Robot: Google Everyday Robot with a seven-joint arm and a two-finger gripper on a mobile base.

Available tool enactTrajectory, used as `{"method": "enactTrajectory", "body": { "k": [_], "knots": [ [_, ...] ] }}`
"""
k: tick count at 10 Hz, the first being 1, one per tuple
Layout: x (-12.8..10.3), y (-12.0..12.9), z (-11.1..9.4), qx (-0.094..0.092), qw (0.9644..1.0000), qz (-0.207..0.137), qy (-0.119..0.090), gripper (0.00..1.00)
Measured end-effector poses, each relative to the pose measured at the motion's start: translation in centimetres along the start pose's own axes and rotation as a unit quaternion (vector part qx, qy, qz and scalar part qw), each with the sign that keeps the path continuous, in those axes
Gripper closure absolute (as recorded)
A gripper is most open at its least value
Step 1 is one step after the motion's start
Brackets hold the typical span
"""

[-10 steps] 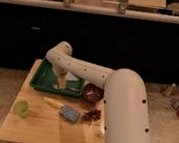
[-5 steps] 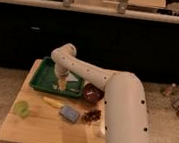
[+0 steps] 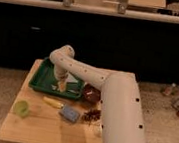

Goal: Place fork in table surface

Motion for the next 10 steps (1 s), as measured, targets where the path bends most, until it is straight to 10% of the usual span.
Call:
{"method": "enactTrajectory", "body": {
  "k": [10],
  "knots": [
    [-0.1, -0.4, 2.6, -0.012, 0.9994, -0.031, -0.001, 0.20]
  ]
}}
